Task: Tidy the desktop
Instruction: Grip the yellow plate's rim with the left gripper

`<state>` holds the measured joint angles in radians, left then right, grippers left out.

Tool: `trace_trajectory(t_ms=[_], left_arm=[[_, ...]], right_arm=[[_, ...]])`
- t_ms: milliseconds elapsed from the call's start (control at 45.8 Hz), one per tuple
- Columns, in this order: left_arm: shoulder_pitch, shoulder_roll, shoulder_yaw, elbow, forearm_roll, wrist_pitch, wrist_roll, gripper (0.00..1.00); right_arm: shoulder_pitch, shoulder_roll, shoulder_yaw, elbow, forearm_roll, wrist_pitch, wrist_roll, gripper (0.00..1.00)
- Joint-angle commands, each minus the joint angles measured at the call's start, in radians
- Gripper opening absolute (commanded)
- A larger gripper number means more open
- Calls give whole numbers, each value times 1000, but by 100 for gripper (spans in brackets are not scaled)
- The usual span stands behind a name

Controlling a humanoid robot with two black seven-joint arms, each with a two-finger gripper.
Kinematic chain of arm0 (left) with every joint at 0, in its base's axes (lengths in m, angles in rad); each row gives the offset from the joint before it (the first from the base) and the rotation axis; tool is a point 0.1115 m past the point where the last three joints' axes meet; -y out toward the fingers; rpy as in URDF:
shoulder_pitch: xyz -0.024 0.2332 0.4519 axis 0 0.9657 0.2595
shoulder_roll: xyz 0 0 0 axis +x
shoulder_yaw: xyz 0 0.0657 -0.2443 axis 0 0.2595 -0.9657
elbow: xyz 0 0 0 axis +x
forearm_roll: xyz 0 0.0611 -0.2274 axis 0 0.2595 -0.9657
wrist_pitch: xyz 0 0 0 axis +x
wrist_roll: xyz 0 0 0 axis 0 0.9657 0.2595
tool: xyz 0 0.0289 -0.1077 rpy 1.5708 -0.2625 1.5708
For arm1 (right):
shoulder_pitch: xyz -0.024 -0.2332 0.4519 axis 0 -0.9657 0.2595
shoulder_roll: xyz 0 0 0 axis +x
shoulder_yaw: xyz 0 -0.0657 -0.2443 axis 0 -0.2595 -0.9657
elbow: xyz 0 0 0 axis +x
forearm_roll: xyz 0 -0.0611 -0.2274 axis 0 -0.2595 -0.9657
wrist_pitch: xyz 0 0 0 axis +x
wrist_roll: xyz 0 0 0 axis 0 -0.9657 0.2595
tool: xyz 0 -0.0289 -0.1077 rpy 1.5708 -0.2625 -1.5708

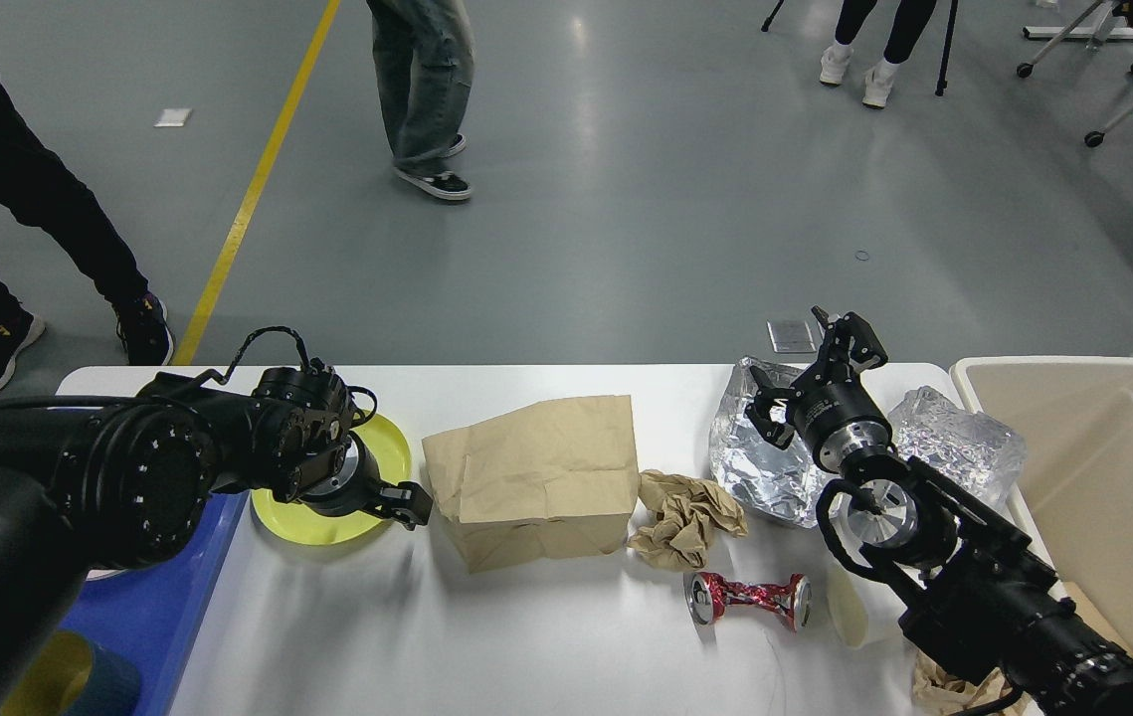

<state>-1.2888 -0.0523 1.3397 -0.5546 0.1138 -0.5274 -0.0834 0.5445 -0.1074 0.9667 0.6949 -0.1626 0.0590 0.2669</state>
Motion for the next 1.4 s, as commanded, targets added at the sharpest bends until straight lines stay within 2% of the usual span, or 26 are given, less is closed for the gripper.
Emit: trace_trajectory(t_ms=[0, 131, 219, 678, 940, 984, 1115, 1377], left_arm=[[8, -3, 4, 5, 1, 32, 34, 96], [12, -3, 1, 7, 1, 82, 96, 96], [26, -4, 3, 7, 3, 106, 117, 96], [43, -18, -11, 12, 53, 110, 116, 90], [55, -34, -22, 10, 55, 152, 117, 90], [54, -35, -22, 10, 55, 152, 117, 88], [54, -35, -24, 10, 55, 141, 119, 72], [57, -34, -51, 10, 53, 150, 122, 66]], right_arm=[[0, 0, 0, 0, 0, -1, 0, 100], [0, 0, 1, 0, 0, -1, 0, 100], [0, 0, 0, 0, 0, -1, 0, 100], [0, 0, 1, 0, 0, 1, 0, 100], [0, 0, 0, 0, 0, -1, 0, 100], [0, 0, 0, 0, 0, -1, 0, 100], [0, 0, 0, 0, 0, 1, 0, 100], [0, 0, 0, 0, 0, -1, 0, 100]])
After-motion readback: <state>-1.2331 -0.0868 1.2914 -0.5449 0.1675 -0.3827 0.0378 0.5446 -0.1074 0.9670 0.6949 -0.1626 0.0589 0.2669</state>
